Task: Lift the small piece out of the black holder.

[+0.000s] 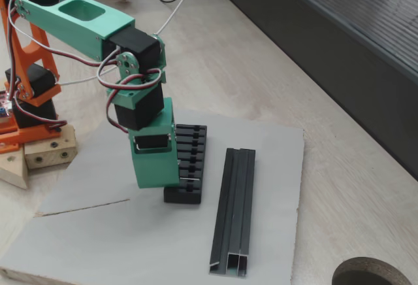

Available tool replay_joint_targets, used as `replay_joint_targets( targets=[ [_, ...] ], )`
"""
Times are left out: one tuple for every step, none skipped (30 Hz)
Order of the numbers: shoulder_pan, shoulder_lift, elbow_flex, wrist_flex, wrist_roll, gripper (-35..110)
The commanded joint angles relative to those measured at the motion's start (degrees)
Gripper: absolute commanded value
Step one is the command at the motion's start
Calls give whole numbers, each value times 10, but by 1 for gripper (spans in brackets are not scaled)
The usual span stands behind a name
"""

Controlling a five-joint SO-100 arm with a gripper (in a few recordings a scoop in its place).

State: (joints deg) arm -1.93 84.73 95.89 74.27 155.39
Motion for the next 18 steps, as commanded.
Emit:
replay_joint_targets(
  targets=[
    [-4, 11, 1, 4, 3, 26],
    [-4, 11, -2, 4, 3, 23],
    [-4, 11, -4, 0, 4, 19],
    [-4, 11, -4, -3, 3, 16],
    [-4, 11, -5, -4, 3, 13],
    [-4, 13, -6, -4, 3, 10],
    [-4, 13, -6, -4, 3, 8],
    [-4, 13, -6, -4, 4, 6],
    [-4, 14, -6, -4, 3, 5],
    [-4, 14, -6, -4, 3, 5],
    [-4, 14, -6, -4, 3, 5],
    [-4, 14, -6, -4, 3, 5],
    [-4, 15, -6, -4, 3, 5],
    [-4, 15, -6, -4, 3, 5],
    [-4, 15, -6, -4, 3, 5],
    [-4, 15, -6, -4, 3, 5],
    [-4, 15, -6, -4, 3, 5],
    [-4, 15, -6, -4, 3, 5]
  ],
)
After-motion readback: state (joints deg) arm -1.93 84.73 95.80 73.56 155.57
